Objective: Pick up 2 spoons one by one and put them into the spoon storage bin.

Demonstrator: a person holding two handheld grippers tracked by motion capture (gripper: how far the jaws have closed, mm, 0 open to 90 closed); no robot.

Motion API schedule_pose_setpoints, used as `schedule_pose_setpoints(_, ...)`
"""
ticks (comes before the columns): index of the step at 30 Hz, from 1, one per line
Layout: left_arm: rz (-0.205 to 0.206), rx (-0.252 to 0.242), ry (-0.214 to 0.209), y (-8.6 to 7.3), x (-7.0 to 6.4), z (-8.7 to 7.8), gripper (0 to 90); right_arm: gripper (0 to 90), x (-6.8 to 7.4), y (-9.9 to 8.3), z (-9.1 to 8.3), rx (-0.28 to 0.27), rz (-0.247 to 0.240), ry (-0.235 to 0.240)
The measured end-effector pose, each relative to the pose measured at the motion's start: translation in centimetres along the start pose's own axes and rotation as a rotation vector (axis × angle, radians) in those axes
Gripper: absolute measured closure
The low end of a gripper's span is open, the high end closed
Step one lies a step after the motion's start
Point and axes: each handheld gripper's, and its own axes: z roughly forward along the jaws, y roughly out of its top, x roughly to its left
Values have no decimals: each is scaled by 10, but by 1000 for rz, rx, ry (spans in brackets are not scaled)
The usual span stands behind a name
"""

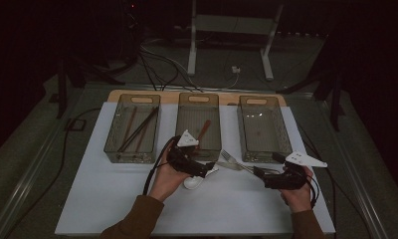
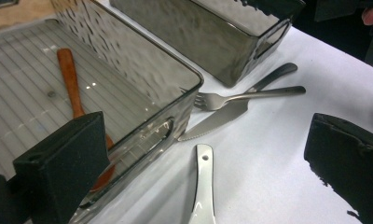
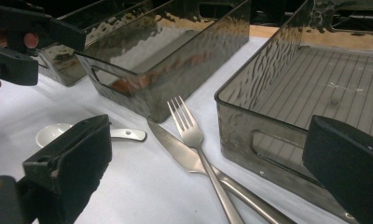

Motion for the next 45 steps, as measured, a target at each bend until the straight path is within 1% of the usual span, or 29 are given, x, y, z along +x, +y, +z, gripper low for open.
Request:
schedule_pose_setpoints(8,-9,23,-12,-8,-2,9,7,18,0,0,0,0,2,-1)
schedule_pose_setpoints(11,3,49,-13,-12,-4,14,8,17,0,0,0,0,2,0)
schedule_pose_setpoints(15,-1,69,-21,-17,-4,19,13,17,0,0,0,0,2,0)
schedule_pose_setpoints(22,-11,100,-20,-25,-3,27,55,17,0,0,0,0,1,0)
schedule_pose_setpoints(26,-1,132,-3,-29,-3,33,85,17,0,0,0,0,1,0)
schedule_pose_setpoints(27,5,148,-1,-30,-3,34,88,17,0,0,0,0,1,0)
schedule_pose_setpoints(28,9,154,3,-31,-4,36,104,18,0,-1,0,-1,1,0)
schedule_pose_setpoints(30,14,177,24,-33,-4,38,152,17,-1,-1,0,-1,2,1)
schedule_pose_setpoints(32,9,192,38,-35,-4,42,170,17,0,-1,0,1,2,1)
schedule_pose_setpoints(33,15,206,48,-36,-4,43,186,18,0,-1,1,1,2,2)
schedule_pose_setpoints(35,18,215,43,-38,-4,45,227,17,0,-1,1,1,3,2)
schedule_pose_setpoints(36,26,217,45,-38,-5,45,255,17,-1,-1,1,2,4,2)
schedule_pose_setpoints(37,35,225,46,-39,-6,46,298,17,-1,-1,1,3,4,1)
schedule_pose_setpoints(38,40,224,38,-39,-6,46,342,18,-1,-1,1,3,6,1)
schedule_pose_setpoints(41,60,241,40,-41,-8,49,464,17,-1,-1,1,3,5,1)
schedule_pose_setpoints(42,58,241,41,-41,-9,49,494,17,-1,-1,1,4,5,1)
schedule_pose_setpoints(44,72,252,58,-42,-10,50,563,17,-1,-1,1,4,5,1)
schedule_pose_setpoints(45,73,250,53,-42,-10,50,588,17,-1,-1,1,2,6,1)
